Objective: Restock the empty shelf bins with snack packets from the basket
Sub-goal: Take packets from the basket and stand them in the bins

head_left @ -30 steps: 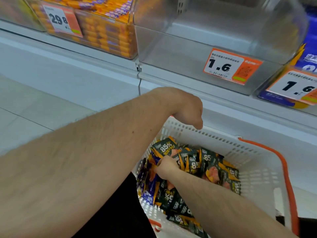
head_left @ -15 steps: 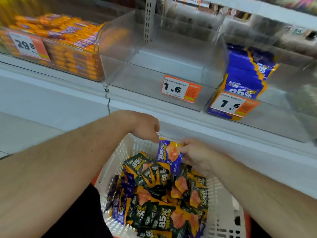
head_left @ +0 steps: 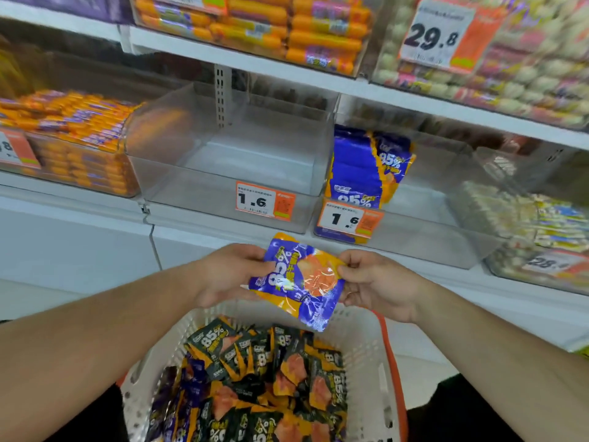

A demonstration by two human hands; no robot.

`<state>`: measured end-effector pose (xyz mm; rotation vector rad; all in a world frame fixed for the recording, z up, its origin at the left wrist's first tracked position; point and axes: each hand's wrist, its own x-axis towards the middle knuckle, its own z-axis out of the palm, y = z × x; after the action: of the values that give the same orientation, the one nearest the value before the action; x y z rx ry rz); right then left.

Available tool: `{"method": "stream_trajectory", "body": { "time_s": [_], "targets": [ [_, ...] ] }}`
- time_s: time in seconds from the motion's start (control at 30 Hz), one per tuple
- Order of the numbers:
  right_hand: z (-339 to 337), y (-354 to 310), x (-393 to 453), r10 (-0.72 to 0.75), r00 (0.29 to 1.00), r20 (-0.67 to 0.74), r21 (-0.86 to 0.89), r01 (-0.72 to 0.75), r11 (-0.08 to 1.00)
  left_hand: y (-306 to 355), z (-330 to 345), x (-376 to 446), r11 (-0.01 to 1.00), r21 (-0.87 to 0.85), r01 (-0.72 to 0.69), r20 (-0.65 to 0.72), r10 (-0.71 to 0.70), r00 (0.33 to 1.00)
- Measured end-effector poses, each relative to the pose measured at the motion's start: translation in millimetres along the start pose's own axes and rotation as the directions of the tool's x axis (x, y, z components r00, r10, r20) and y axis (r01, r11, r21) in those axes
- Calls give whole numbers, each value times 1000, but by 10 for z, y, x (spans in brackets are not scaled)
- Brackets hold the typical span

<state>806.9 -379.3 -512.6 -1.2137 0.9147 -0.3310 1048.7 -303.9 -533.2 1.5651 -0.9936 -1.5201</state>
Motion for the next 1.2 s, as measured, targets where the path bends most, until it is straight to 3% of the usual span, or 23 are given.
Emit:
{"method": "stream_trajectory", "body": {
  "time_s": [0.1,0.2,0.3,0.4,0.5,0.57,0.63,0.7,0.77,0.87,0.93,1.07,1.2],
  "targets": [
    [-77,-141,-142,-58,994,-91,-241,35,970,206,97,16,980,96,-172,-73,180,981],
    [-125,-314,-238,-172,965,-199,-427,72,901,523,226,45,898,291,-330,-54,360,931],
    [-142,-452,-280,-274,936,-221,-391,172,904,867,391,83,767,468,-438,41,476,878],
    [-185,-505,-315,-350,918,-185,-340,274,900,1129,570,131,667,579,-469,126,496,859],
    [-281,-500,-325,-359,893,-271,-301,276,913,1268,732,229,587,661,-468,95,553,828],
    [-393,-508,-348,-321,865,-385,-248,238,939,1306,803,324,626,609,-488,-70,655,752],
    [-539,-558,-369,-268,834,-482,-98,253,963,1317,805,434,614,610,-500,-265,753,602],
    [-725,-640,-359,-200,783,-589,58,287,956,1304,745,572,563,682,-466,-333,807,487],
    [-930,-736,-296,-124,717,-686,166,320,933,1272,674,737,580,702,-413,-349,786,511],
    [-1213,-913,-142,-44,663,-747,268,361,893,1217,648,919,684,673,-282,-356,634,687],
    [-1361,-1053,-24,-40,636,-771,266,378,887,1172,679,980,645,749,-148,-338,565,753],
    [-1595,-1225,361,-112,524,-845,46,279,959,1162,726,992,568,822,-44,-363,580,729],
    [-1660,-1189,794,-174,458,-872,-130,126,983,1142,739,1020,544,839,-25,-375,610,698]
  ]
}}
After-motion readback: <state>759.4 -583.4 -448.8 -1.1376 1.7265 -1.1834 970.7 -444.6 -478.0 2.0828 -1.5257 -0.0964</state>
